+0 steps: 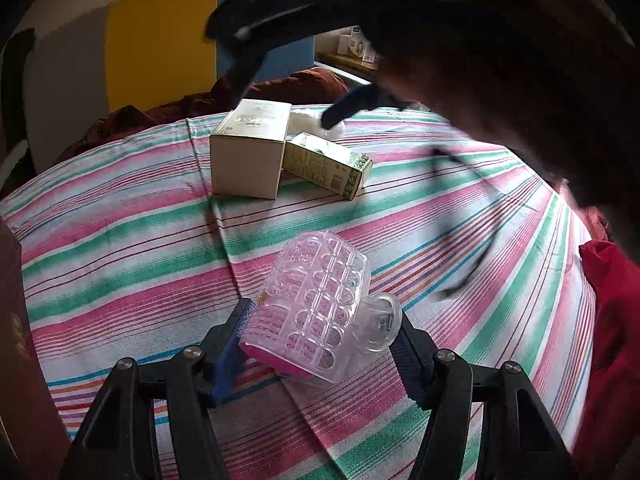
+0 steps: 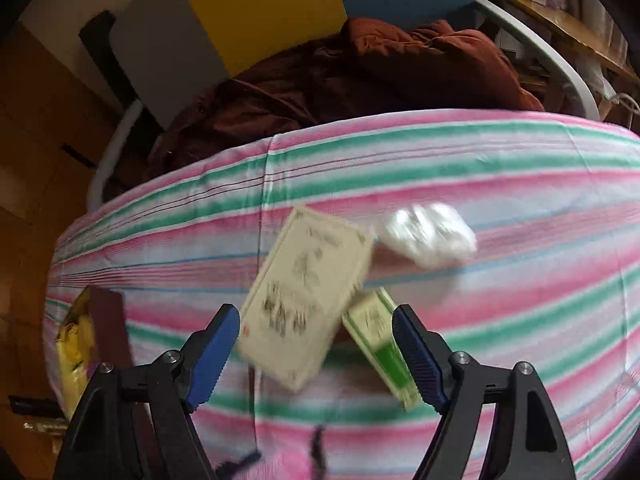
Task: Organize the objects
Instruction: 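Grasp the pink plastic container with the left gripper while the right grasps the cream box, then carry the pink container and cream box over the gold tray with both grippers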
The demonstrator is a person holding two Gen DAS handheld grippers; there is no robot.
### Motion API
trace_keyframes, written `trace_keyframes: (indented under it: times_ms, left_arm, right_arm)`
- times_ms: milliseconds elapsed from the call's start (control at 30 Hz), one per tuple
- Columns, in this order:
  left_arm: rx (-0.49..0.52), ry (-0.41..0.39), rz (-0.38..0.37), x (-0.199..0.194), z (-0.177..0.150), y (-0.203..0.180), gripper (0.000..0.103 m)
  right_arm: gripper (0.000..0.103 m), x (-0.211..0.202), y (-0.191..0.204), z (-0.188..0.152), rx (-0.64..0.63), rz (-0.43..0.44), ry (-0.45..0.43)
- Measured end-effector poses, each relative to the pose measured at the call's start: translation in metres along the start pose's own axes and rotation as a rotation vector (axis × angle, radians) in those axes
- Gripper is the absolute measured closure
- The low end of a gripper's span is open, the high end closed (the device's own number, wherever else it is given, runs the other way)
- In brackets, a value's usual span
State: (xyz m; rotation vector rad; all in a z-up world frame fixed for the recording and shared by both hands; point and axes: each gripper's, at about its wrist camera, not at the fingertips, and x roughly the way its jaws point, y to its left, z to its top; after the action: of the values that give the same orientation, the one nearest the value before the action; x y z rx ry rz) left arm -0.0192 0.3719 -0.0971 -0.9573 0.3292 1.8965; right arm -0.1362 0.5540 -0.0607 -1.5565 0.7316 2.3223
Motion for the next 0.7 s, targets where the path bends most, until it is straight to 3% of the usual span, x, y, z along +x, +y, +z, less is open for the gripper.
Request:
trace_keyframes:
  times_ms: [100, 233, 367, 500, 700]
  left_arm:
    - [-0.004, -0.001, -0.005, 0.001, 0.001, 0.000, 0.037]
    - [-0.004, -0.001, -0.006, 0.003, 0.003, -0.001, 0.037]
    - [-0.005, -0.002, -0.006, 0.003, 0.004, -0.001, 0.037]
    - [-0.002, -0.002, -0.003, 0.006, 0.007, -0.003, 0.037]
    - [0.013, 0.000, 0.017, 0.009, 0.011, -0.007, 0.037]
  right_arm:
    - [0.023, 0.015, 0.017, 0.008, -0.079, -0.040, 0.003]
    - [0.051, 0.032, 0.037, 0.004, -0.189, -0.080, 0.065]
    - [0.052, 0.029, 0.045, -0.013, -0.254, -0.087, 0.070]
    - [0.052, -0.004, 0.044, -0.041, -0.319, -0.092, 0.030]
    - [0.052, -0.077, -0.001, -0.086, -0.232, -0.087, -0.102]
